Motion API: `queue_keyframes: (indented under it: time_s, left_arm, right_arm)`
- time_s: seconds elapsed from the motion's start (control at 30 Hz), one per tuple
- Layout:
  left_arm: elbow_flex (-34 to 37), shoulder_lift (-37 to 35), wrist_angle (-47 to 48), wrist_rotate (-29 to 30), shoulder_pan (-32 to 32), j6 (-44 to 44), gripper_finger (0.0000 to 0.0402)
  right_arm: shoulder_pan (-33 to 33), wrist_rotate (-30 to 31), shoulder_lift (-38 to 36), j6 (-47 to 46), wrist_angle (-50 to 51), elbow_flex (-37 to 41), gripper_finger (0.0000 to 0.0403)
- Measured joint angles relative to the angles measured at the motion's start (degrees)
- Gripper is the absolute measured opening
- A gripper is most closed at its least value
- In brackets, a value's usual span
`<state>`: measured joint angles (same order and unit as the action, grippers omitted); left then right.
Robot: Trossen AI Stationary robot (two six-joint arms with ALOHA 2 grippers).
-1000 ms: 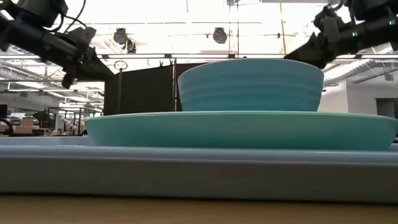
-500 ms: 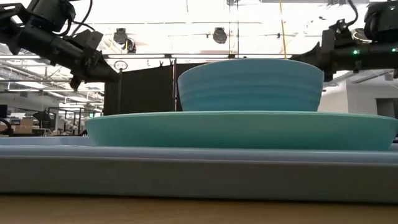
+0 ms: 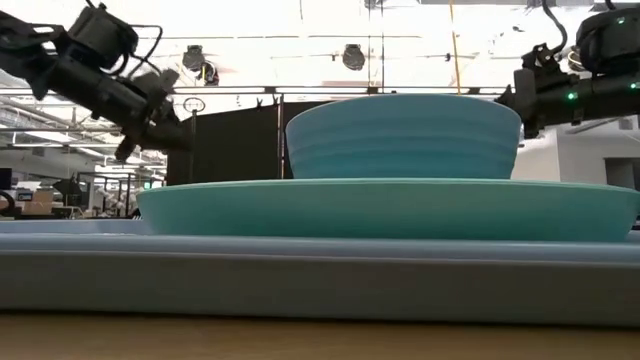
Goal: Set up tray
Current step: Put the yellow napkin on the blue serving tray to the left of the light blue plate
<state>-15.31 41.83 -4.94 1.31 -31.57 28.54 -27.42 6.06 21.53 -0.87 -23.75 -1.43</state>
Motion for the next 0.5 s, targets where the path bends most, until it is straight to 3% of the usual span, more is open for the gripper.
queue_keyframes:
  time_s: [0.27,0.4,0.5]
  left_arm:
    - [-0.34,11.03,-6.59,-12.79,-13.86,2.25,0.0067]
    - [-5.16,17.2,-3.79,-18.6,-19.44,-1.96,0.0074]
    - [-10.66,22.01,-1.52,-19.51,-21.33,-4.04,0.0102]
  right_arm:
    - [0.11,-0.1,0.01,-5.91,-0.01,0.06,0.0063]
    - [0.11,-0.17,0.01,-7.45,0.0,0.07,0.0063]
    - [0.11,-0.17,0.01,-7.86,0.0,0.09,0.0063]
